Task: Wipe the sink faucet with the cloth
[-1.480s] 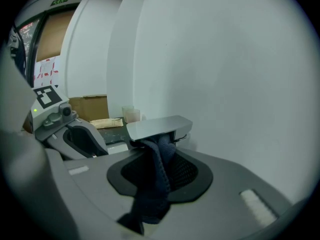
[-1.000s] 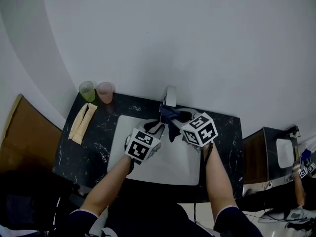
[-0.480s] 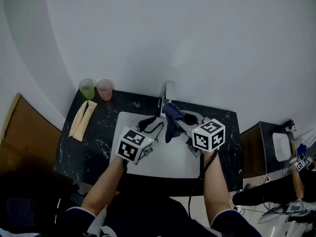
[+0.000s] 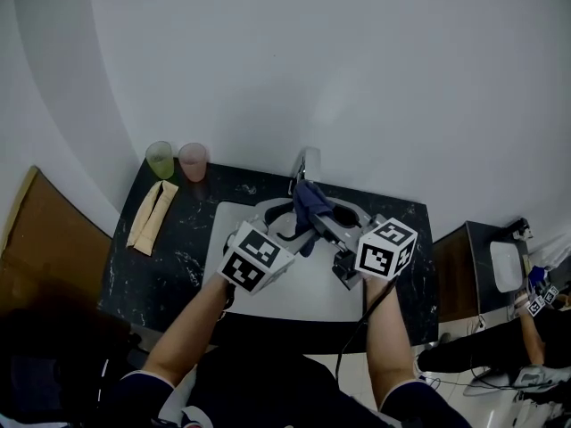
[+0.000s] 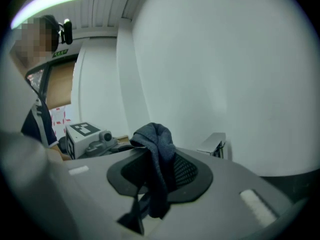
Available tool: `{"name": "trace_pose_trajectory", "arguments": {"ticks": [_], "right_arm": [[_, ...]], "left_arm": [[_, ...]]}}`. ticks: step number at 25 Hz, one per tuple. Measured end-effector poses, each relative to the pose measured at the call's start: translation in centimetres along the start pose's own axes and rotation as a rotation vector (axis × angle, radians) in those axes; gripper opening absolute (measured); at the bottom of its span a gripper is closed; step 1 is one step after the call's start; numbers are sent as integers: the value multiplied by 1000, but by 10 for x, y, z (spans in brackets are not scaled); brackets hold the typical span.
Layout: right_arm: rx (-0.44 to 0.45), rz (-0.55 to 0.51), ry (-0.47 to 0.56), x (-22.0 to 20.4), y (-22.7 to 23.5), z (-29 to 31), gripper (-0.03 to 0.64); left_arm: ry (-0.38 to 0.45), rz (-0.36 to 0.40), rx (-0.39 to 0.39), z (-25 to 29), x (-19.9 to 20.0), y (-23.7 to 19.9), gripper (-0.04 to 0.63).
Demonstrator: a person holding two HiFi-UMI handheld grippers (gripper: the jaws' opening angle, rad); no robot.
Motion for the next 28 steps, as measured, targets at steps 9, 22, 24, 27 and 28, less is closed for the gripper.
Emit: {"name": "trace_pose_trajectory", "arguments": {"ticks": [9, 22, 24, 27, 28], "right_arm": [[43, 78, -11, -10, -4, 0, 177], [-315, -27, -14, -22, 54, 3, 110], [-366, -55, 32, -5, 62, 2, 98], [-405, -111, 48, 14, 73, 8, 81], [-407, -123, 43, 17, 76, 12, 77]], "left_arm": [[-10, 29, 15, -3, -9, -8, 118], [-22, -10, 179, -3, -14, -86, 112], [-12, 9, 180, 4, -4, -91, 111], [-8, 16, 158, 19, 1, -94, 112], [-13, 15, 146, 25, 0, -94, 112]]}}
Point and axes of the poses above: the fingertips, and each gripper's own axes: z forward along the fingers, y to its right, x out of its top, the point moved 2 cm from there along -z, backward along the fingers, and after that the axes turned 1 degree about x, right-handed, at the moved point
